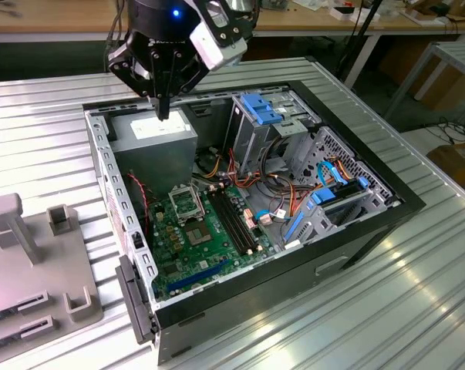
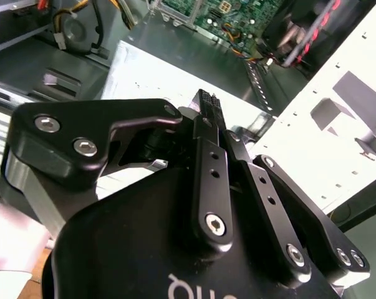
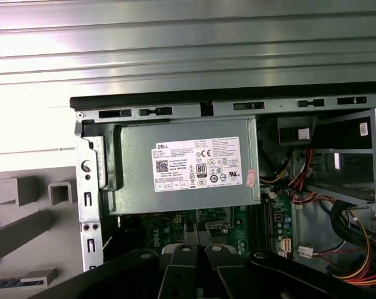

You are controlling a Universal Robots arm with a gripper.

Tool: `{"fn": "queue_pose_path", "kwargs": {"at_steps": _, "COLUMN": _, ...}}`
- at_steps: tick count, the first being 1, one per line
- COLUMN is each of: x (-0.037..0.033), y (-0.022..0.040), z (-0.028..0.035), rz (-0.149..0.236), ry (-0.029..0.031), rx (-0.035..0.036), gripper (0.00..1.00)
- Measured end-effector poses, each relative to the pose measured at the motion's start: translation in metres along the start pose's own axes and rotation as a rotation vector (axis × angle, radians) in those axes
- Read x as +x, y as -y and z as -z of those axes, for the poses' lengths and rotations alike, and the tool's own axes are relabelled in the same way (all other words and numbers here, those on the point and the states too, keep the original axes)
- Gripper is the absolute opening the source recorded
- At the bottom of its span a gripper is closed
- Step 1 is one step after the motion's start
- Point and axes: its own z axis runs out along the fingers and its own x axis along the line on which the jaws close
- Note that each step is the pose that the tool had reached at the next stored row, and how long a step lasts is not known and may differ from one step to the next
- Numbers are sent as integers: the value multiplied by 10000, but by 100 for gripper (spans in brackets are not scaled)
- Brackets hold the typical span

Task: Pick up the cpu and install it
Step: 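Reach for the cpu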

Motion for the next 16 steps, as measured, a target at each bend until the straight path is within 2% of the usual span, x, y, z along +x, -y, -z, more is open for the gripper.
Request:
{"fn": "queue_pose_path", "kwargs": {"at_steps": 9, "x": 195, "y": 14, "z": 0, "rz": -2, "ry": -10, "rx": 0, "gripper": 11}}
{"fn": "queue_pose_path", "kwargs": {"at_steps": 16, "x": 291, "y": 22, "z": 0, "rz": -2, "ry": -21, "rx": 1, "gripper": 11}}
